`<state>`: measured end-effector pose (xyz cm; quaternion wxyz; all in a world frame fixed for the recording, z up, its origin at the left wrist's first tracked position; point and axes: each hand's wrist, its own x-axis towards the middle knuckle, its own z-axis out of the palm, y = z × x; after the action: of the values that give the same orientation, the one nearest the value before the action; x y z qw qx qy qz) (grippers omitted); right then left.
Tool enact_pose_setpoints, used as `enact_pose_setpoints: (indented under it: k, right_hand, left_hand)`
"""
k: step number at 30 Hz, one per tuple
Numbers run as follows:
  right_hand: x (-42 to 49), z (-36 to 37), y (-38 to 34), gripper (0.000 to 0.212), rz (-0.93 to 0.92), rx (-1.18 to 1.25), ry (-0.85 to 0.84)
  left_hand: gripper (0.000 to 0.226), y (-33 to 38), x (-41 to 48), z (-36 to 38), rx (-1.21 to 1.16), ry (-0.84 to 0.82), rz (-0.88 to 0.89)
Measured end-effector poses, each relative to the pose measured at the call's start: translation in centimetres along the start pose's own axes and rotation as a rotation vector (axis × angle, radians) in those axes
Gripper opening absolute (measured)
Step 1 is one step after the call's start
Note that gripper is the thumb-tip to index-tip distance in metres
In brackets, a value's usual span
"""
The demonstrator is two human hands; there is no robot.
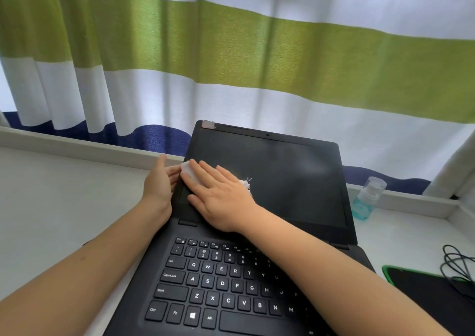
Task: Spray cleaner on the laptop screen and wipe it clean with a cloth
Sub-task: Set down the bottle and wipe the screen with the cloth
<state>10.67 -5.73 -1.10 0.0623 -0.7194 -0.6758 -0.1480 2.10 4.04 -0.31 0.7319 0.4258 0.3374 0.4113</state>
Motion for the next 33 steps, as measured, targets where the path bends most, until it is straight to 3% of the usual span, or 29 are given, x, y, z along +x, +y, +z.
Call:
enact_pose_setpoints:
  k: [15,20,23,26,31,33]
  right_hand:
    - [-10.8,-2.4,10.1,0.070,0.463,-0.103,-0.019]
    - [-13.4,-2.7,11.9,0.054,0.589,-0.101,0.024]
    - [-14.7,-2.4,12.8,0.063,0.581,-0.103,0.116]
    - [-15.5,-2.2,14.2,0.047,0.524,-0.071,0.247]
    - [-14.6,-3.6,15.6,0.060,0.547,-0.074,0.319]
    - [-13.2,-3.7,14.0,0.058,0.416,-0.013,0.363]
  left_hand:
    - [0.047,0.0,-0.2,-0.1,0.037,-0.057,-0.015]
    - [0.047,-0.2,0.0,-0.1,0.034,-0.054,-0.028]
    - [0.046,-0.2,0.0,-0.2,0.032,-0.055,-0.027]
    - [0.045,-0.2,0.0,-0.2,0.038,-0.050,-0.021]
    - [0.044,-0.1,-0.1,0.0,0.045,-0.037,-0.016]
    - [0.044,-0.1,-0.1,0.0,0.047,-0.033,-0.016]
